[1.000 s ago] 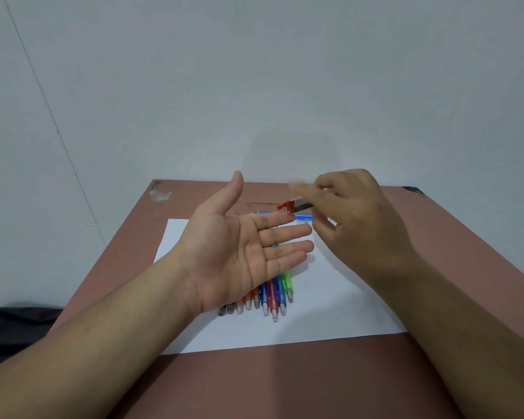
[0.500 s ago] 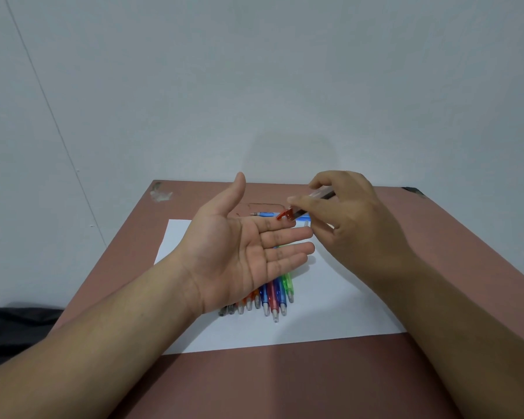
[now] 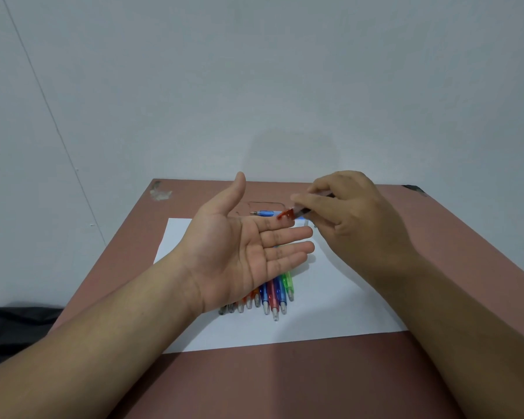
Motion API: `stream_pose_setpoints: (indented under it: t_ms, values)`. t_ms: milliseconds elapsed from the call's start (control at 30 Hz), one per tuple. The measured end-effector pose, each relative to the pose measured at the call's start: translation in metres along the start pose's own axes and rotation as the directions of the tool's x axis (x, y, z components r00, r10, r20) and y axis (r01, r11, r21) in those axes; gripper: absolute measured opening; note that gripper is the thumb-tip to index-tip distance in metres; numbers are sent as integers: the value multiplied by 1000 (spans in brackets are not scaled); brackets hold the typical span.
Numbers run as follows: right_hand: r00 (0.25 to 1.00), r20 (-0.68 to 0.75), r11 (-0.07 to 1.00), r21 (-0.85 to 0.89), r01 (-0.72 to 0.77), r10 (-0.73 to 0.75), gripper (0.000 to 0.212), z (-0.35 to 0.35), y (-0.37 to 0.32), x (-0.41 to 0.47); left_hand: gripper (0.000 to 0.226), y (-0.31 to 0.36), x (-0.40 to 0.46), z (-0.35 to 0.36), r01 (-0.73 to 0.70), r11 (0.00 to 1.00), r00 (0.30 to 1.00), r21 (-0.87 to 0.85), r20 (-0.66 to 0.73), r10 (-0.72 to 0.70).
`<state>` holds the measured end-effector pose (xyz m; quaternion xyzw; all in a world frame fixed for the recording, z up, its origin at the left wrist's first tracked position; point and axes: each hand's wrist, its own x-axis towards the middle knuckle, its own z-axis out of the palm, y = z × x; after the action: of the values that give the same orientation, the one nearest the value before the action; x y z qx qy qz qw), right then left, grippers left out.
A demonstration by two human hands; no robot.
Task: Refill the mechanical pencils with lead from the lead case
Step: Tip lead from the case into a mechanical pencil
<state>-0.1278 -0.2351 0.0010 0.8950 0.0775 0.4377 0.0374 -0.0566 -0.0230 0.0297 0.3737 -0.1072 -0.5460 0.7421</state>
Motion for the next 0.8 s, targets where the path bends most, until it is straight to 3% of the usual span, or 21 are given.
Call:
stream_pose_setpoints:
  t_ms: [100, 267, 400, 567, 600, 700, 800]
  values:
    - [1000, 24, 1000, -6, 16, -16, 53, -3, 1, 1, 97, 0, 1, -1, -2, 1000, 1000, -5, -1, 2]
    - [1000, 2, 999, -46, 0, 0, 66, -5, -4, 2, 97, 0, 1, -1, -6, 1000, 1000, -3, 4, 6]
    - [1000, 11, 1000, -3, -11, 11, 43, -2, 1, 0, 97, 0, 1, 0, -9, 1000, 1000, -3, -4, 9]
    - [992, 53, 993, -8, -114, 114, 81, -7, -7, 2, 97, -1, 1, -1, -10, 1000, 1000, -1, -2, 10]
    - [992, 49, 993, -5, -114, 114, 78, -7, -6, 2, 97, -1, 1, -1, -10, 1000, 1000, -2, 0, 10]
    - [999, 38, 1000, 12, -19, 18, 45, -3, -1, 0, 95, -1, 1, -1, -6, 1000, 1000, -4, -2, 6]
    - [998, 51, 999, 30, -27, 25, 51, -1, 1, -2, 95, 0, 1, 0, -10, 1000, 1000, -5, -13, 10]
